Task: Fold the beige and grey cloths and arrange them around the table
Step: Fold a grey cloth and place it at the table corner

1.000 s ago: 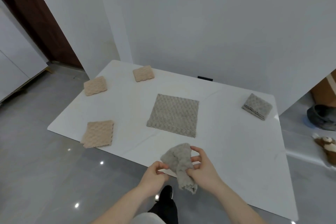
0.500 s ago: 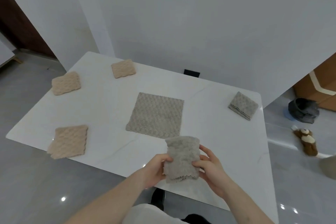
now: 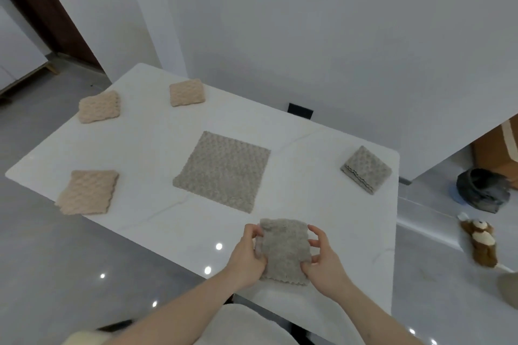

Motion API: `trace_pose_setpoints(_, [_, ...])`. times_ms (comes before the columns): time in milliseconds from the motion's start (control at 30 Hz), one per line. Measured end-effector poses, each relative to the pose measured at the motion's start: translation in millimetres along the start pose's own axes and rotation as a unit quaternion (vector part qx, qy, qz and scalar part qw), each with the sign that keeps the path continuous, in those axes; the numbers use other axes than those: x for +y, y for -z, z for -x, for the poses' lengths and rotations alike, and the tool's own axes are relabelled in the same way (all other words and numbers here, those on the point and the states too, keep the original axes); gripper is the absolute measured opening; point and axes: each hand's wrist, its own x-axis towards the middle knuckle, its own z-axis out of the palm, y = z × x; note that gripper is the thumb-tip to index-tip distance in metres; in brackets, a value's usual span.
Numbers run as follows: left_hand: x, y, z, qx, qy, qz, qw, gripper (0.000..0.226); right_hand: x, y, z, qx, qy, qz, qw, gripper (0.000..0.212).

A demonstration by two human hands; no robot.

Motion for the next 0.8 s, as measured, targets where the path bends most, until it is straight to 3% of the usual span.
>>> trace_pose_setpoints(100, [0, -42, 5, 0.003, -0.01, -0.043, 0.999, 0.041, 26, 34, 2, -0.028, 0.027, 0.048, 0.998, 0.065])
trace_pose_setpoints(400, [10, -137, 8, 0.011, 0.038, -0.021, 0.999, 0.042, 81, 102, 1, -0.068, 0.067, 0.119, 0.988, 0.044])
trace_pose_setpoints(533, [17, -158, 3, 0.01, 0.027, -0.051, 0.998, 0.043, 99, 110, -3, -0.074, 0.069, 0.157, 0.982, 0.049])
trace_pose_setpoints(700, [23, -159, -9, -0.012, 0.028, -0.052, 0.998, 0.057, 104, 107, -16, -0.065, 0.071, 0.172, 0.98, 0.063])
trace_pose_setpoints(800, [17, -157, -16, -0.055, 0.051, -0.062, 0.995, 0.081, 107, 102, -18, -0.069, 0.056, 0.182, 0.979, 0.064])
